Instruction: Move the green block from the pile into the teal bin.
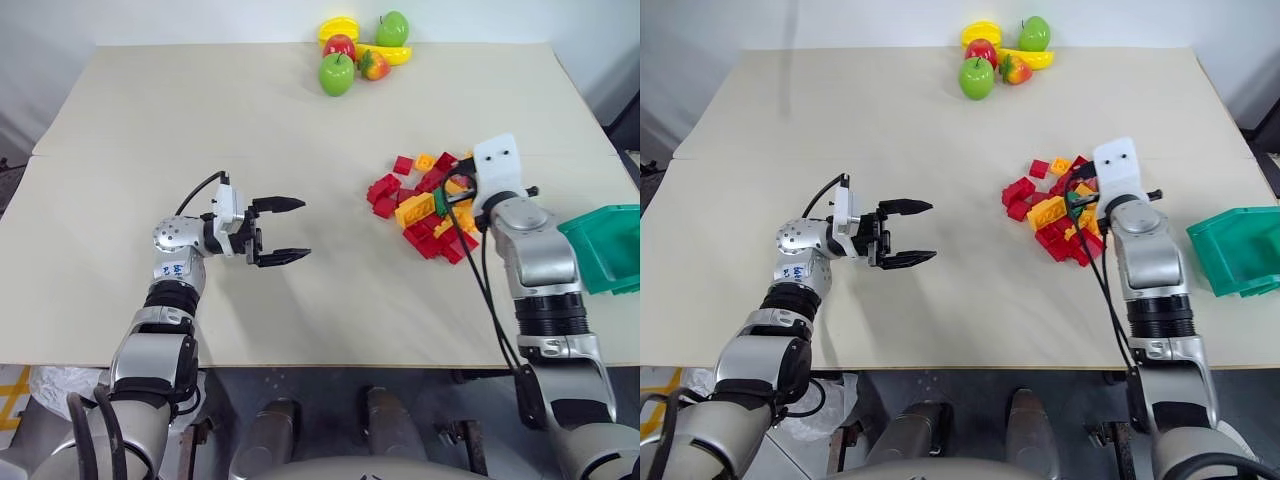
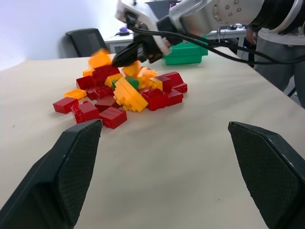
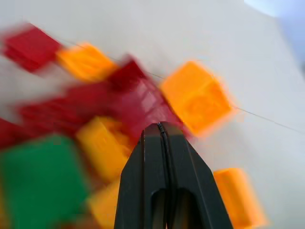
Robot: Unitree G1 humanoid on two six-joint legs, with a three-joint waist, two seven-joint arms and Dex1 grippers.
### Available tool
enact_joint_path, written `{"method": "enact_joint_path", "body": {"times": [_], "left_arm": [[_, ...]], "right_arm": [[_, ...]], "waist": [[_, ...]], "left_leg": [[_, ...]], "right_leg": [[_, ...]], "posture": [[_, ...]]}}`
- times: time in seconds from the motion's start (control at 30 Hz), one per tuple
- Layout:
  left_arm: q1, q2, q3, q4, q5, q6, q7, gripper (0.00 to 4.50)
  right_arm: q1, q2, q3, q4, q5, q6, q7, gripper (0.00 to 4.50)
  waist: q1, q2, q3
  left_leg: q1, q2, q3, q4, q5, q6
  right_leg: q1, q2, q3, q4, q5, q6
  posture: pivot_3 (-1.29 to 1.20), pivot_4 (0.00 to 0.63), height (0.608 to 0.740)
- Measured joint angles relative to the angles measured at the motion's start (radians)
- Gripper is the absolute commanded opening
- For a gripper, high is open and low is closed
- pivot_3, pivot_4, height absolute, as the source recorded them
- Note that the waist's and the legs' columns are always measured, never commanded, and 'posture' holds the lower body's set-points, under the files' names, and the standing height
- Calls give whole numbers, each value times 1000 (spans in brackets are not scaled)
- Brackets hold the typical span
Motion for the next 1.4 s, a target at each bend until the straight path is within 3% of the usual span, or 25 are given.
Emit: {"method": "enact_joint_path", "body": {"times": [0.13, 0.33, 0.57, 0.7, 0.97, 1.13, 1.23, 1.4], "left_arm": [[0, -6, 2, 0, 1, -4, 8, 4500], [-15, -17, 3, 29, 12, -13, 28, 4500], [-19, -34, 21, 46, 21, -33, 47, 4500], [-18, -47, 21, 38, 22, -34, 50, 4500], [7, -39, 30, 23, 22, -34, 52, 4500], [7, -38, 31, 22, 22, -34, 53, 4500], [2, -42, 28, 23, 23, -33, 50, 4500], [1, -19, 32, 26, 22, -23, 20, 4500]], "right_arm": [[5, -17, 1, -40, 4, 11, 52, 13], [-5, -25, -20, -218, 137, 132, 231, 13], [-21, 12, 33, -26, 125, 62, 261, 13], [-29, 34, 70, -18, 124, 16, 294, 13], [68, -23, 107, -281, 233, 139, 465, 13], [71, -79, 23, -346, 290, 136, 512, 13], [115, -195, -19, -383, 331, 95, 617, 530], [297, -437, -165, -395, 365, 66, 765, 2163]], "waist": [[-17, 0, 0], [-20, 0, 0], [-19, 0, 0], [-22, 0, 0], [-17, 0, 0], [-13, 0, 0], [-3, 0, 0], [14, 0, 1]], "left_leg": [[0, 0, 1, 1, 0, 0], [0, 1, 1, 4, 0, 0], [0, 0, 0, 7, -1, 1], [0, 0, 1, 6, -1, 1], [-1, 0, 0, 8, -1, 2], [-1, 0, 0, 8, -2, 2], [-2, 0, 0, 8, -2, 3], [-4, -1, 2, 9, -4, 6]], "right_leg": [[0, 0, 0, 1, 0, 0], [1, 0, 0, 3, 0, 0], [2, 0, 1, 3, 1, 2], [2, 0, 1, 3, 1, 2], [2, -1, 0, 3, 1, 3], [2, -1, 0, 2, 1, 3], [2, -1, 0, 1, 1, 3], [2, -2, 0, -2, 2, 4]], "posture": [[0, 150, 740], [0, 150, 740], [0, 150, 740], [0, 150, 740], [0, 150, 740], [0, 150, 740], [0, 150, 740], [0, 150, 740]]}}
